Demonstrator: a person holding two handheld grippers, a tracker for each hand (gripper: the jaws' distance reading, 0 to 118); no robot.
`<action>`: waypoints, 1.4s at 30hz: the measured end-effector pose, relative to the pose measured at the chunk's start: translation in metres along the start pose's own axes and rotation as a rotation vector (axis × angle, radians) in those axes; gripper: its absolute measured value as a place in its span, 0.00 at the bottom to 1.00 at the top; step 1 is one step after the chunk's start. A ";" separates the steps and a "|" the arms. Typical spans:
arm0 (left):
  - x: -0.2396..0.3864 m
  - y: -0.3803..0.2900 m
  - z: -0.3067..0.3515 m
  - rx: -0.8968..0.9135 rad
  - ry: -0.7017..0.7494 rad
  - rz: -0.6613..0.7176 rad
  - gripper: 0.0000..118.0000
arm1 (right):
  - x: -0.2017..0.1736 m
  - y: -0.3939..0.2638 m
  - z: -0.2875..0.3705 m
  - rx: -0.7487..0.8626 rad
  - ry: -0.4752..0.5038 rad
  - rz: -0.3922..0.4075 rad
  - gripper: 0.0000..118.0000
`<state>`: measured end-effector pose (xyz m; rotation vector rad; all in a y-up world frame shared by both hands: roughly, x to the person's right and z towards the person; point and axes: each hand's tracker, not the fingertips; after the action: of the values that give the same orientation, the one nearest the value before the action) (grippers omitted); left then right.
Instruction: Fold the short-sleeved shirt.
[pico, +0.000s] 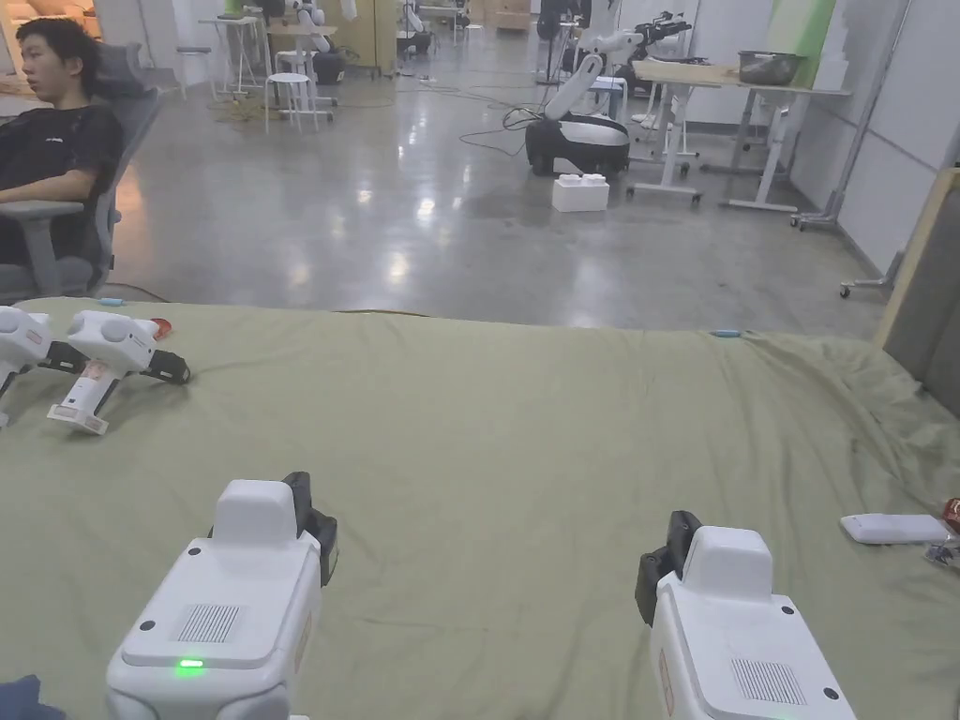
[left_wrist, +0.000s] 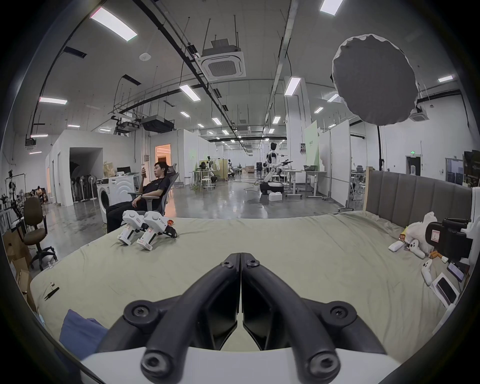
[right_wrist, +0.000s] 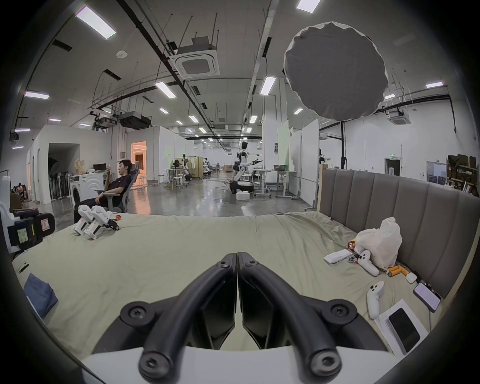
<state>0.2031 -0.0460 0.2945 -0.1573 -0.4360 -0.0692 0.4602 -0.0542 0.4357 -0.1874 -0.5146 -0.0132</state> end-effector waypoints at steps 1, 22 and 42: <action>0.001 0.000 0.000 -0.001 -0.002 0.000 0.01 | 0.000 0.000 0.000 -0.003 -0.004 0.000 0.00; 0.005 -0.005 0.013 0.034 -0.017 -0.027 0.85 | -0.007 -0.001 0.007 0.027 0.004 0.009 0.86; -0.008 -0.011 0.019 -0.041 -0.044 0.106 0.97 | -0.008 0.014 0.001 -0.109 -0.023 -0.194 0.90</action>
<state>0.1873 -0.0533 0.3099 -0.2220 -0.4693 0.0294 0.4536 -0.0401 0.4306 -0.2441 -0.5540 -0.2288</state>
